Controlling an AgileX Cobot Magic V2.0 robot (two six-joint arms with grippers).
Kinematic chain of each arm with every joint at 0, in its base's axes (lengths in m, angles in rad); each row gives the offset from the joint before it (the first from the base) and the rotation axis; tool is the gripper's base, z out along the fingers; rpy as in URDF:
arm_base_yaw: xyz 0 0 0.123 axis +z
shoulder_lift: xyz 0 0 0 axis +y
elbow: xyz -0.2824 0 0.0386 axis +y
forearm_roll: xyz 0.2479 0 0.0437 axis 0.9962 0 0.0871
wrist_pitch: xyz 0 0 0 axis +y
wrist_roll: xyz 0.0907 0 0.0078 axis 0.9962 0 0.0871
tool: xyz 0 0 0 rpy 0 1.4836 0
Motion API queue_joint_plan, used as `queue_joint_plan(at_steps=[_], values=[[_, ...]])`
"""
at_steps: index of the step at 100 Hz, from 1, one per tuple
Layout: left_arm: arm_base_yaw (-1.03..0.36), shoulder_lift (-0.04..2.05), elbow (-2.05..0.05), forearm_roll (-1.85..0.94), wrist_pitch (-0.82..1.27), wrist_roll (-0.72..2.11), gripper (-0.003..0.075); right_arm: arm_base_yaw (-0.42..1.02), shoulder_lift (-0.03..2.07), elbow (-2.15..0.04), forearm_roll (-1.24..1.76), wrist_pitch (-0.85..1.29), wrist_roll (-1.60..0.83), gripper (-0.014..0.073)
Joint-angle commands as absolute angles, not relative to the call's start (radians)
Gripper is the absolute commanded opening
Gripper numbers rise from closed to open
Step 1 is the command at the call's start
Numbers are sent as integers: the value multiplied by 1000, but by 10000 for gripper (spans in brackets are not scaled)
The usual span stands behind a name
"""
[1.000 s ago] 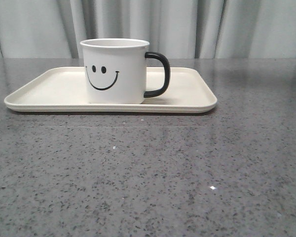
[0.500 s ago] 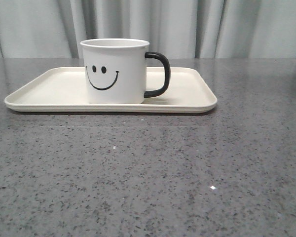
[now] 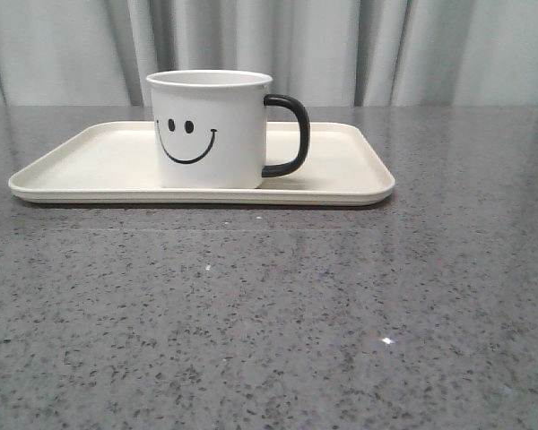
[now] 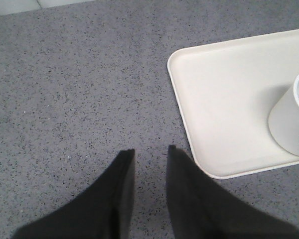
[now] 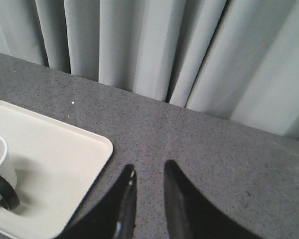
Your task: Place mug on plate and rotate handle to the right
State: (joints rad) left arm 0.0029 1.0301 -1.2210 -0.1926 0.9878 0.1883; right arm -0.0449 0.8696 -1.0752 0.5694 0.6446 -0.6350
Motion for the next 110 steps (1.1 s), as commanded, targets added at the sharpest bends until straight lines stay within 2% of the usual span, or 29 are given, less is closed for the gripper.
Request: queue_joint_plan(at_steps=[1, 17, 25, 32, 43, 110], values=[[6, 1015, -1245, -214, 919, 186, 167, -54, 770, -1004, 598, 523, -640, 163], [6, 1015, -1245, -214, 919, 186, 167, -55, 656, -869, 573, 498, -628, 159], [6, 1015, -1245, -214, 919, 186, 159, -55, 620, -823, 568, 489, -622, 119], [6, 1015, -1245, -214, 919, 186, 112, -55, 593, -793, 564, 482, -622, 50], [6, 1014, -1245, -212, 921, 186, -6, -55, 563, -761, 563, 454, -622, -73], [6, 1014, -1245, -205, 919, 186, -20, -55, 553, -756, 522, 469, -622, -57]])
